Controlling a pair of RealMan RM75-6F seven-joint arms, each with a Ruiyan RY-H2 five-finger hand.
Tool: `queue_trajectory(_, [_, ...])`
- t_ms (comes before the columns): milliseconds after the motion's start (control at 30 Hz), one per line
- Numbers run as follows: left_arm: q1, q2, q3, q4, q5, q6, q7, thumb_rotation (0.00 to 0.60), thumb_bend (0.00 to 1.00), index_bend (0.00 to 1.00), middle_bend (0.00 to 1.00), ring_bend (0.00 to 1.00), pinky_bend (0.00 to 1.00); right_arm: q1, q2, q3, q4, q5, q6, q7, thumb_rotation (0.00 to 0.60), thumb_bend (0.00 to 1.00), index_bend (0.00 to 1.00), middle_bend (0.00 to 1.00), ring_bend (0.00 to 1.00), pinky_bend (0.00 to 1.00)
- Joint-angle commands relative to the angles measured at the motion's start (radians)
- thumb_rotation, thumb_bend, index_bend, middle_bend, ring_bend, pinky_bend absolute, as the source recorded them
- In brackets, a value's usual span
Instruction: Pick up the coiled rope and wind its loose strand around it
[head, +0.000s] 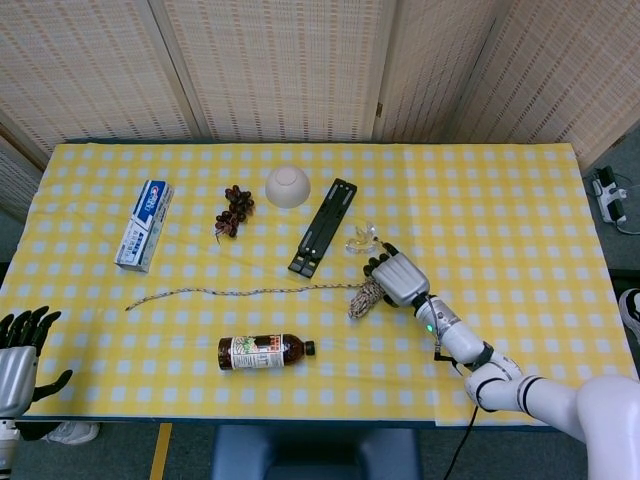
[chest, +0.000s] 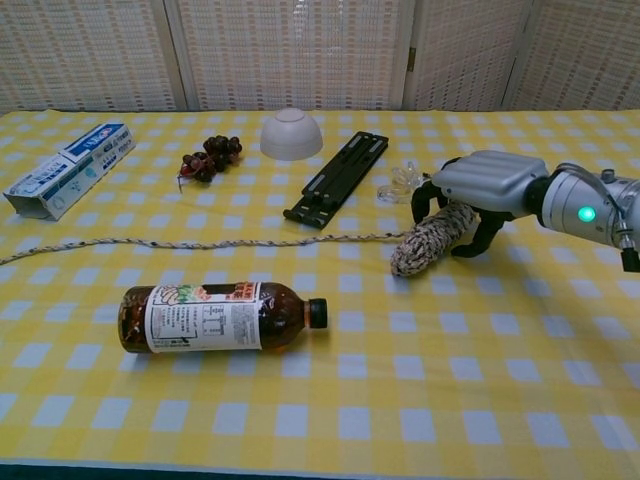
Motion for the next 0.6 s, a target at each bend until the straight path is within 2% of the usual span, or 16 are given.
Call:
queue_trajectory(33, [-0.001, 0.001, 0.0, 0.0, -0.001, -0.004, 0.0, 0.6, 0.23, 0.19, 0.12, 0.11, 0.0, 0.002, 0.002, -0.001, 0.0, -0.001, 0.006, 0.004, 0.6, 0.31, 0.38, 0.33, 0.33, 0.15])
queue_trajectory(267, [-0.004, 0.003, -0.002, -0.003, -0.006, -0.008, 0.005, 0.6, 0.23, 0.19, 0.12, 0.11, 0.0, 0.006, 0.005, -0.007, 0.005, 0.008, 0.002, 0.003, 0.6, 0.32, 0.43, 0.37, 0.37, 0.2])
queue_trajectory(600, [-0.027, -0.001, -0.018, -0.002, 0.007, -0.018, -0.008, 0.6, 0.23, 0.2, 0.12, 0.11, 0.0, 0.011, -0.008, -0.009, 0.018, 0.018, 0.007, 0.004, 0.6, 0.48, 0.6, 0.48, 0.49, 0.37])
